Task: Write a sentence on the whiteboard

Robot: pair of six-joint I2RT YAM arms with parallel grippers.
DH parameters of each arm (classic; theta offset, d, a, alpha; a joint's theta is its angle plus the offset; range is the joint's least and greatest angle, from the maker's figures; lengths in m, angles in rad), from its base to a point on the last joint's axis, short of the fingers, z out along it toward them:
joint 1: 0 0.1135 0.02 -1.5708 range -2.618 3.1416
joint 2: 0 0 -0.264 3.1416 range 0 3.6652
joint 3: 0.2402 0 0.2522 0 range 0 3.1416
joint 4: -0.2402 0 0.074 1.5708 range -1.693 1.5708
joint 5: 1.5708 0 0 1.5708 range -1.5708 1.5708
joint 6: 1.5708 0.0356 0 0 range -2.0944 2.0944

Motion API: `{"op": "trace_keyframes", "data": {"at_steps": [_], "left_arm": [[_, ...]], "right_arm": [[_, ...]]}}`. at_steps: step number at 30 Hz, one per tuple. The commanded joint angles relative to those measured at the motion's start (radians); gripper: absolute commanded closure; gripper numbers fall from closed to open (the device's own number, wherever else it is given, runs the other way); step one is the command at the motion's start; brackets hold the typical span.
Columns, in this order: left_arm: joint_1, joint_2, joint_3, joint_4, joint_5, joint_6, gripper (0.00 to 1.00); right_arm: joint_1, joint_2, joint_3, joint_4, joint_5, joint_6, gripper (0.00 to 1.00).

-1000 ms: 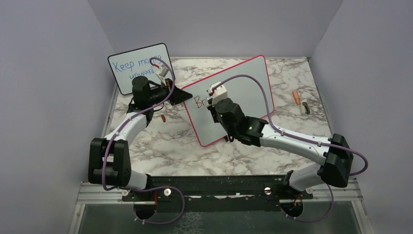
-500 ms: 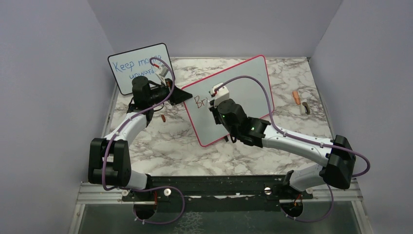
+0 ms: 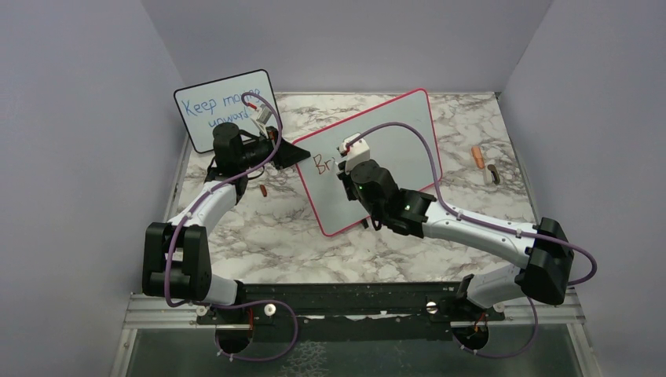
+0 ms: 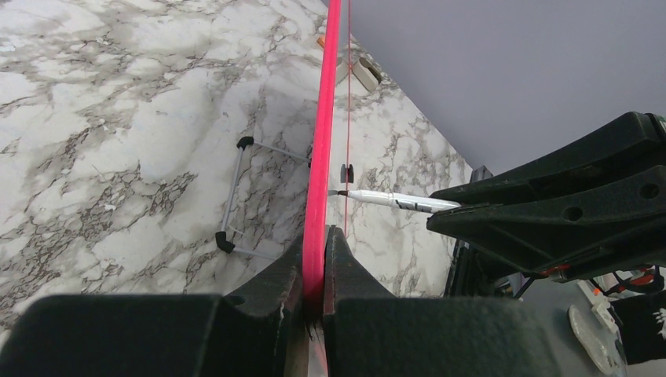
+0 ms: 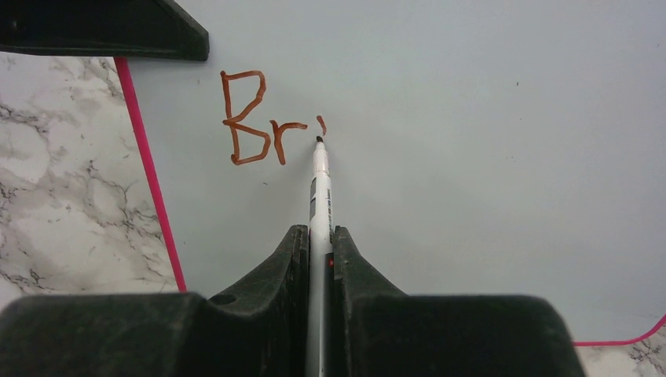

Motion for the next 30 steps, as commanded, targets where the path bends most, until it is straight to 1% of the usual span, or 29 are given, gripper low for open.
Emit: {"op": "trace_keyframes", "data": {"at_steps": [1, 22, 30], "left_arm": [[-0.013, 0.033, -0.01, -0.069, -0.017, 0.075, 1.0], [-0.013, 0.034, -0.01, -0.069, -0.014, 0.075, 1.0], [-0.014, 0.036, -0.009, -0.069, -0.011, 0.076, 1.0]], "right_arm": [[-0.006, -0.013, -0.014, -0.017, 0.02, 0.016, 0.99], [-0.006, -0.023, -0.031, -0.07, 0.002, 0.041, 0.99], [-0.006, -0.042, -0.032, -0.034, -0.001, 0.027, 0.99]]}}
